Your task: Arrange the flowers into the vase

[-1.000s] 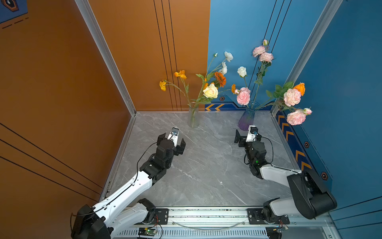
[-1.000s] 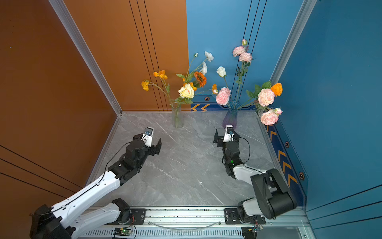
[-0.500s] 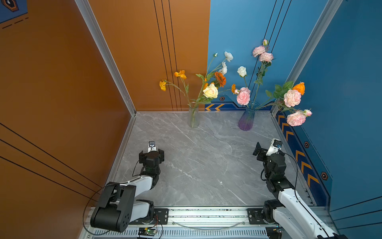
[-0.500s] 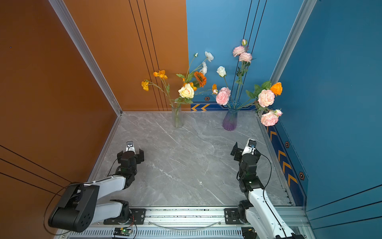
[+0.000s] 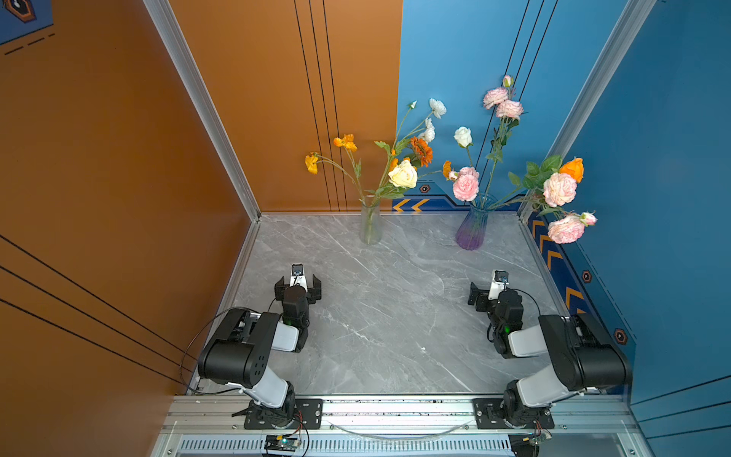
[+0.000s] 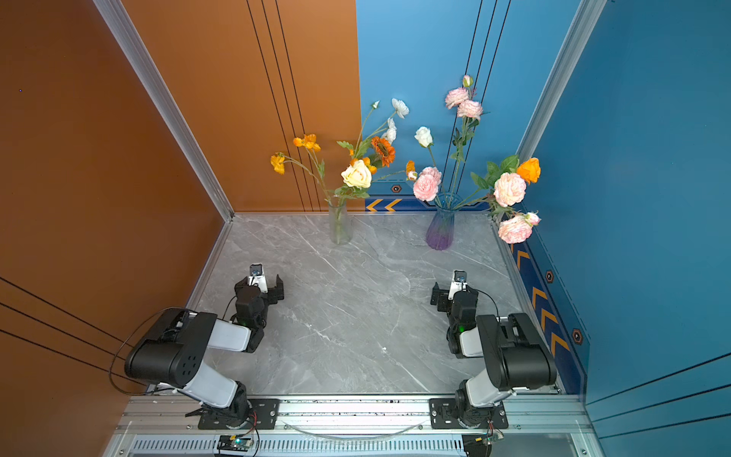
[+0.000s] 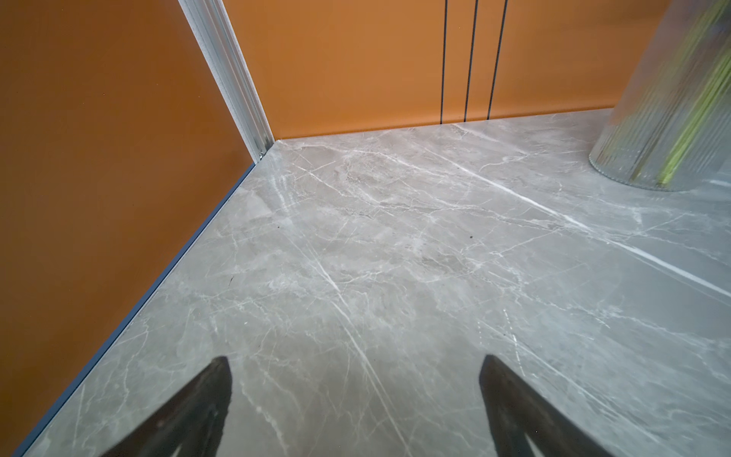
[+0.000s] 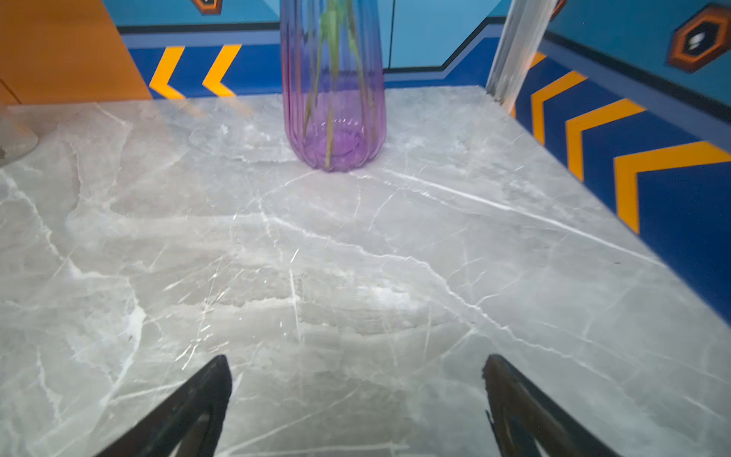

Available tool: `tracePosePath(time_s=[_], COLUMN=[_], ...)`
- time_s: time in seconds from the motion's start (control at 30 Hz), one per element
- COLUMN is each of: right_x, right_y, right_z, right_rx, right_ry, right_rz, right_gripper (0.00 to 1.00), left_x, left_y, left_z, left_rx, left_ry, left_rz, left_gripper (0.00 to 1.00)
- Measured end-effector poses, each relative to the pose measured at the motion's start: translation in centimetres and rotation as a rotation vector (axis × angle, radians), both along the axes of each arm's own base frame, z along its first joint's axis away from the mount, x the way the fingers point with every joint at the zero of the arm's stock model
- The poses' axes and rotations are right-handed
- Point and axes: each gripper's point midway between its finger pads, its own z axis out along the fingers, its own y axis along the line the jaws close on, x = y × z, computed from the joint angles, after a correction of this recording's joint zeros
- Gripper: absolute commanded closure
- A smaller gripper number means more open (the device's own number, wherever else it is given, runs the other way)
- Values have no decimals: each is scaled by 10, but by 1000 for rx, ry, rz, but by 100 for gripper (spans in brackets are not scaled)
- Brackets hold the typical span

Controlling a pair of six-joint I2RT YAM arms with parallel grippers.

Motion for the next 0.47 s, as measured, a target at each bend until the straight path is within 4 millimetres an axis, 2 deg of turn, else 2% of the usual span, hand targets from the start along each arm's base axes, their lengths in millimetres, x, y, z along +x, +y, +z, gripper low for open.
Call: tracePosePath(time_s=[0.2,0.47], right_x=[14,26], right_y=[6,1], right_z=[24,35], right_rx=[-20,-35], right_ry=[-77,-92], right_rz=[21,-22], right_gripper=[0,0], left_x=[1,1], left_y=[-1,-1], left_z=[2,1], left_rx=[2,2], left_ry=[-9,-6], left_rz=[-4,-3], left_gripper=[2,2])
